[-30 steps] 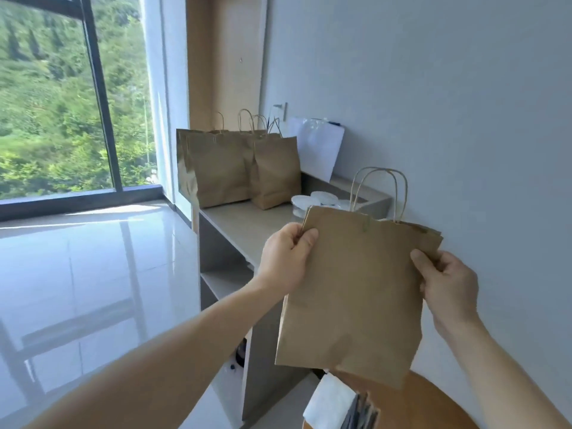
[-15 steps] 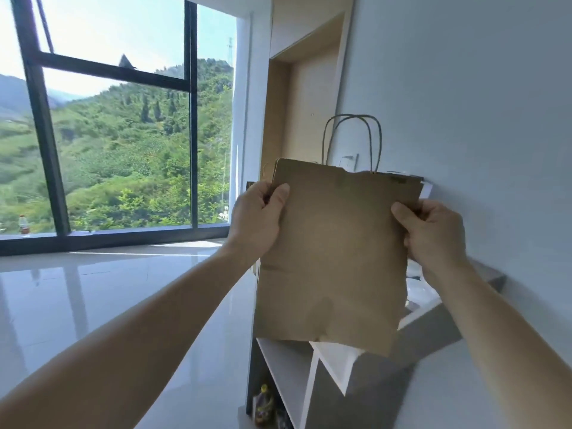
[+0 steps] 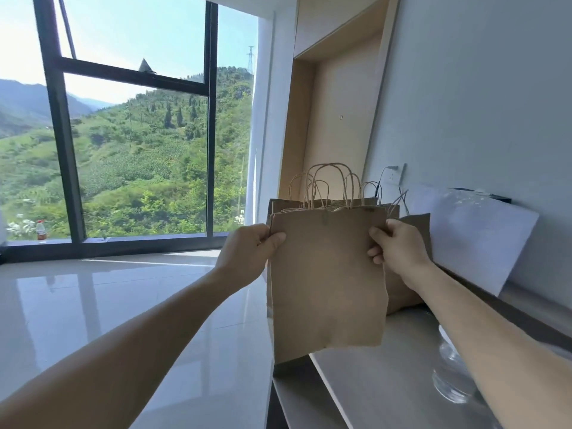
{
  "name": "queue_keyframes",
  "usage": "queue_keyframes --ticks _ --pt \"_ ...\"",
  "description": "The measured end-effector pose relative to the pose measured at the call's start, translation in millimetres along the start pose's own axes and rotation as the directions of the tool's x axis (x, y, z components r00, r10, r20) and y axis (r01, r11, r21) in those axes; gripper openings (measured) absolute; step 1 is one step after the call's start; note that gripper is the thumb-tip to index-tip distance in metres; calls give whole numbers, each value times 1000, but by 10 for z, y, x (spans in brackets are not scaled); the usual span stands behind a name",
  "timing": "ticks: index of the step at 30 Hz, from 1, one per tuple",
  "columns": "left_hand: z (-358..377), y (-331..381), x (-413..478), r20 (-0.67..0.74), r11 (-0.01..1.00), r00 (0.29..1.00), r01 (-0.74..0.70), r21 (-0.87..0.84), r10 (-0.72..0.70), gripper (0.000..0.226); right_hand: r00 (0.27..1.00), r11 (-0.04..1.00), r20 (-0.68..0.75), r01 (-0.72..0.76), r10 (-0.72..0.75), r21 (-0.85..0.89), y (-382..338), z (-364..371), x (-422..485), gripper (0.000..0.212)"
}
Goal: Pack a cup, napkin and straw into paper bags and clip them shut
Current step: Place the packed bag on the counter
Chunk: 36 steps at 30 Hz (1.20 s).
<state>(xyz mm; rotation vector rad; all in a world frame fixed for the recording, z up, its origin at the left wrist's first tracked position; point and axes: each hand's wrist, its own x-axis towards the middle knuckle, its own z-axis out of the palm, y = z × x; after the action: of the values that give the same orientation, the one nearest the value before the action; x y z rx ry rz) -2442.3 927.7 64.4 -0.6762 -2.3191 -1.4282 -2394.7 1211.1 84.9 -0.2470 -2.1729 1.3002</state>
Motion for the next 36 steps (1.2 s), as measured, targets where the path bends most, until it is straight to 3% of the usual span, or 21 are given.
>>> queue_keyframes --ticks 6,14,18,25,30,36 --pt "271 -357 573 100 997 994 -58 50 53 39 996 994 -42 -83 80 -68 350 326 564 18" --pt "611 -643 940 171 993 985 -36 110 16 37 989 981 -20 -151 149 -125 686 498 992 23" --pt "725 -761 947 209 996 977 15 90 -33 30 995 986 -15 -97 96 -133 778 431 1071 10" --pt "912 -760 946 179 985 982 38 168 -68 52 1000 978 -18 -28 25 -207 783 356 1238 12" --pt "1112 -615 1009 185 985 979 50 165 -80 48 992 982 -120 13 -37 -190 799 231 1369 31" --pt "1189 -599 1074 165 978 975 119 169 -147 36 991 975 -108 57 -82 -217 873 136 1391 32"
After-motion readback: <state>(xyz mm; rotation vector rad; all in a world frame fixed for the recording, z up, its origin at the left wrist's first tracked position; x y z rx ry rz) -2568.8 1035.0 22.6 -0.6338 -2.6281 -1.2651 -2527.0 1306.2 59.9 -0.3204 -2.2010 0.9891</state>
